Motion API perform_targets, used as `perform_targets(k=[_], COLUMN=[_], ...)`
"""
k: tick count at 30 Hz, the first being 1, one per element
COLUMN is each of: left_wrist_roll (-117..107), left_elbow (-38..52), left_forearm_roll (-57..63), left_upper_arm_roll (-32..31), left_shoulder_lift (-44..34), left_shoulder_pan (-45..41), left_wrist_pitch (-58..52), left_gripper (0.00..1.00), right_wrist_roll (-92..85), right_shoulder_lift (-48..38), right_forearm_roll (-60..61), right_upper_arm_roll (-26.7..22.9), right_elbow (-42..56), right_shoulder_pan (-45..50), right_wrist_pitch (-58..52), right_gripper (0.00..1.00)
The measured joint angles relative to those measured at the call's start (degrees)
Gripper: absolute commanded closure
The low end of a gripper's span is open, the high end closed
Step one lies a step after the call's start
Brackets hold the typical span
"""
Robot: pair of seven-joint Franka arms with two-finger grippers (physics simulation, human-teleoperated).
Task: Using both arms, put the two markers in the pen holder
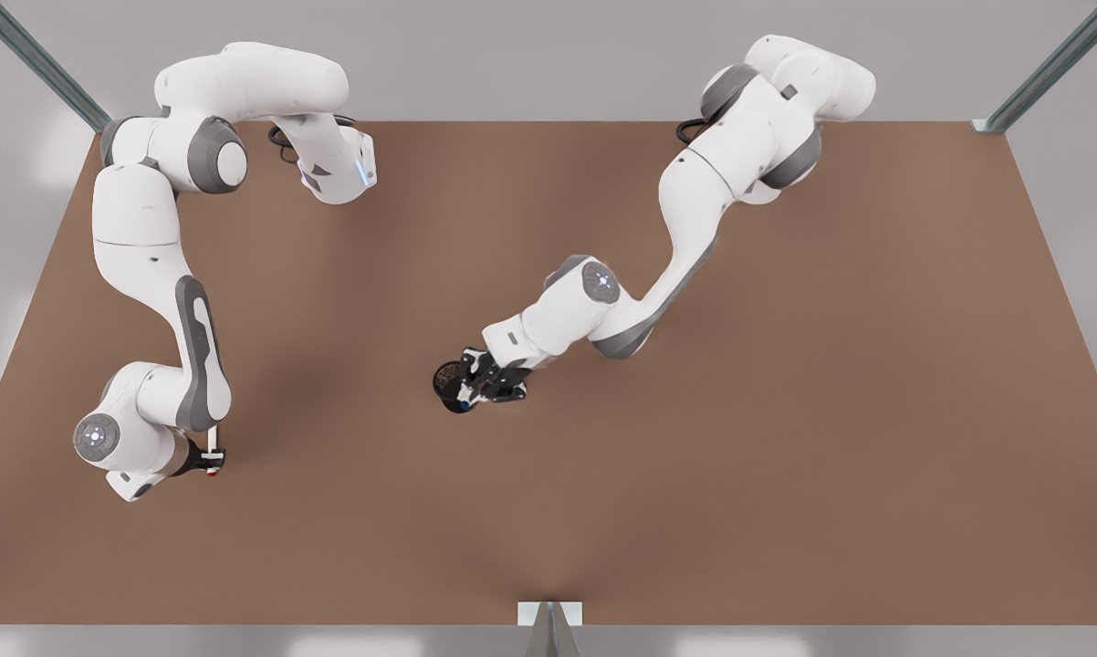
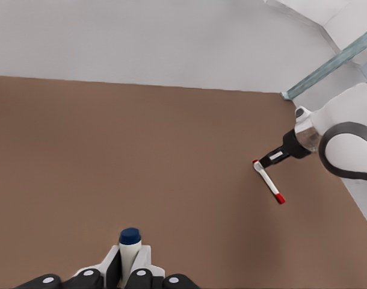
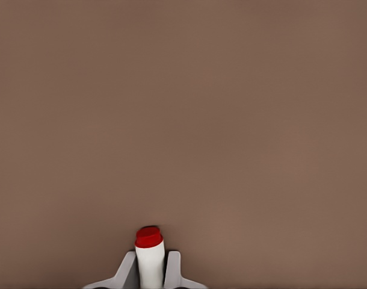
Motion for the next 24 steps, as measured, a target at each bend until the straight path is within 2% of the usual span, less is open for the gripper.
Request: perform_targets(k=[2,9,15,24], left_wrist_roll=[0.6,3.4,5.1,7.0], left_elbow=[0.3,-0.4,-4.4,-5.1], left_forearm_roll=[0.9,3.4,5.0,11.2], left_upper_arm_roll=[0.1,0.4,0.5,2.0], left_shoulder_lift=[1.8,4.6,5.3,7.8], left_shoulder_pan=[-1.4,-3.0,-3.4,-3.3], left_wrist_pitch=[7.0,22.7,29.6,36.3], left_gripper=[0.79,0.79,0.79,0.79], right_wrist_roll=[-0.3,-1.3,-1.7,-2.0], right_shoulder_lift=[0.0,-2.0,-11.2,-15.0], right_forearm_roll=[0.2,0.6,0.6,0.8], right_upper_arm_roll=[0.0,0.6,5.5,8.5], right_elbow=[0.0,-0.3,-0.3,-1.5], right_shoulder_pan=[-0.1,0.1,0.1,-0.3], right_wrist_pitch=[0.0,-0.6,-4.4,-6.8], right_gripper=[0.79,0.79,0.79,0.79])
